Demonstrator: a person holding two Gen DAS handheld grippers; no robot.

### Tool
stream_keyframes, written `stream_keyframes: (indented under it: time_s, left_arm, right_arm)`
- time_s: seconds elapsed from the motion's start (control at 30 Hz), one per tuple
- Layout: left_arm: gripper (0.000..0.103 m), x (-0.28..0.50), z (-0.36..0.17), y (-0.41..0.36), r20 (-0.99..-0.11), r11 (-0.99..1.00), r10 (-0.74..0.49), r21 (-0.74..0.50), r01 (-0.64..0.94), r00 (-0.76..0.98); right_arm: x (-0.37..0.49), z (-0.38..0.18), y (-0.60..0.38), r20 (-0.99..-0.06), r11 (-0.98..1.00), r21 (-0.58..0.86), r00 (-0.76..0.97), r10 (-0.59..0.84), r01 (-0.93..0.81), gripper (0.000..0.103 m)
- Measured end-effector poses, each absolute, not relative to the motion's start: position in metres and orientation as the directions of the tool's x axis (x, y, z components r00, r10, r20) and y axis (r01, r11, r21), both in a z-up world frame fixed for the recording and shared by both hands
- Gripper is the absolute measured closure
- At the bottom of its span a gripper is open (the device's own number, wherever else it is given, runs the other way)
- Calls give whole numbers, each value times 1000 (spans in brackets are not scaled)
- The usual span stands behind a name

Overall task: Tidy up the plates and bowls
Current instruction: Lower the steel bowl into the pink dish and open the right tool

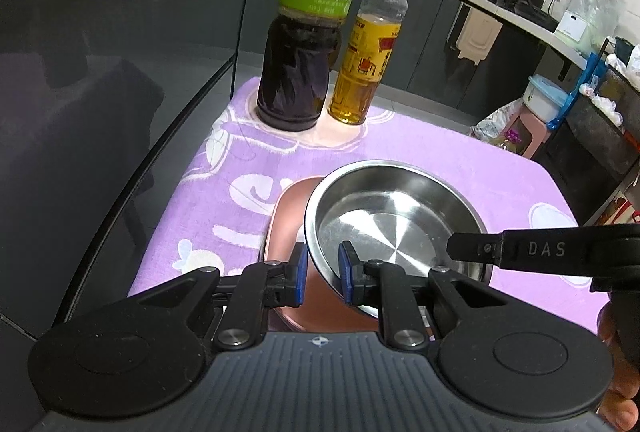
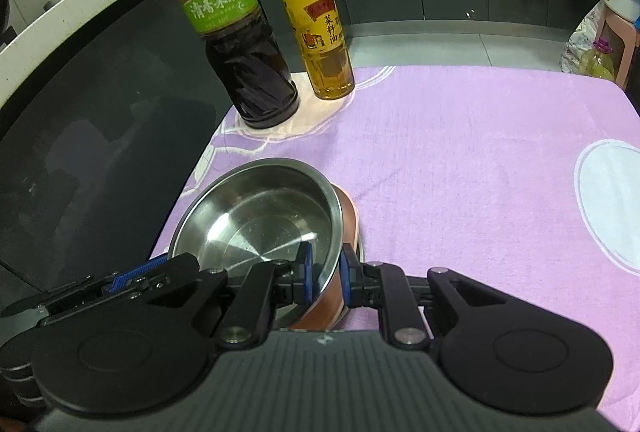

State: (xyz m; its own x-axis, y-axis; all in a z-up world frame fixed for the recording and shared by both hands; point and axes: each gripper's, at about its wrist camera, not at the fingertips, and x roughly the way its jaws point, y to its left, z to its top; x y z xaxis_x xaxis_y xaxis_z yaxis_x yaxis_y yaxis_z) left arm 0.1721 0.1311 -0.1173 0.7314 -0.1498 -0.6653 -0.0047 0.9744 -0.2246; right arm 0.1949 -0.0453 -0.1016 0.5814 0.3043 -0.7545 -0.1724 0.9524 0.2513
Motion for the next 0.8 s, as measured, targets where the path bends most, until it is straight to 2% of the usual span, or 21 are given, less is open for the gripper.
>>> stream_keyframes:
  time_s: [0.53, 0.8]
  left_arm:
    - [88, 179, -126, 141, -707, 971, -139, -236, -46, 694]
    - [87, 175, -125, 146, -703, 964, -140, -258, -67, 697]
  right_arm:
    - [209, -118, -37, -790, 950, 252, 529, 311, -183, 87]
    - [207, -115, -43, -775, 950, 260, 550, 311, -171, 85]
